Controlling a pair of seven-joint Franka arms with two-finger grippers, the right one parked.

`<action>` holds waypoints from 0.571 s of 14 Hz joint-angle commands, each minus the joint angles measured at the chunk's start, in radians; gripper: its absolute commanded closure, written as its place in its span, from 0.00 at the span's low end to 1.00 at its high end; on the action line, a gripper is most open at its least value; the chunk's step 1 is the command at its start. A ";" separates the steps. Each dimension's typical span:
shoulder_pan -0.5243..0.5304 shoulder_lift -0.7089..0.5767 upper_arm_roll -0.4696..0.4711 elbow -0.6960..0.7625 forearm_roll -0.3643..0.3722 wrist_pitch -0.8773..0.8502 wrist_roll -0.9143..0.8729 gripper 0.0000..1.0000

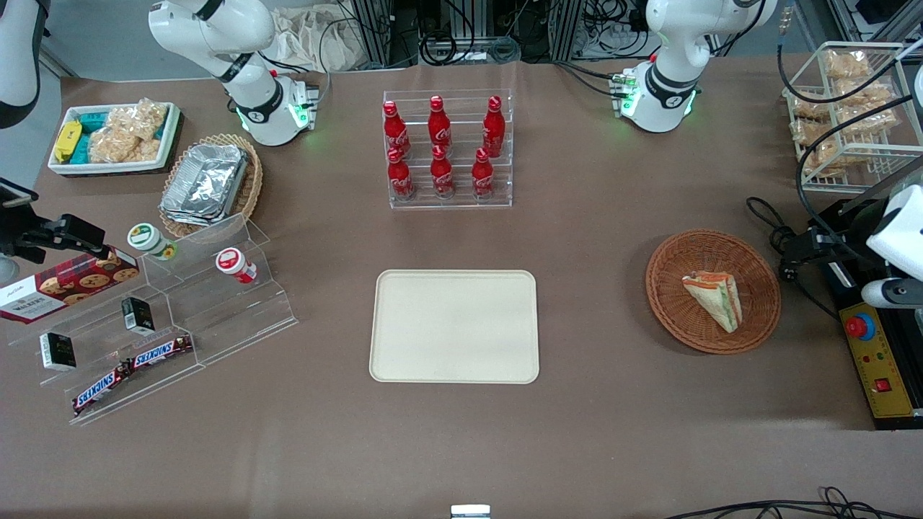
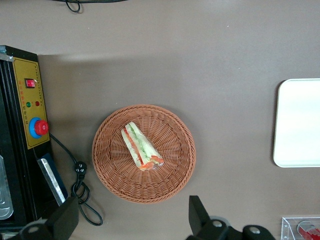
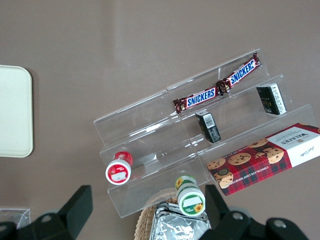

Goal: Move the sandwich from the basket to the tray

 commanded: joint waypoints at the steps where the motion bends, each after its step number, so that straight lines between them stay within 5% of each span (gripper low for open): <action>1: 0.000 -0.007 0.001 -0.002 -0.006 -0.013 0.007 0.01; 8: 0.012 -0.013 0.010 -0.076 -0.001 -0.037 -0.022 0.01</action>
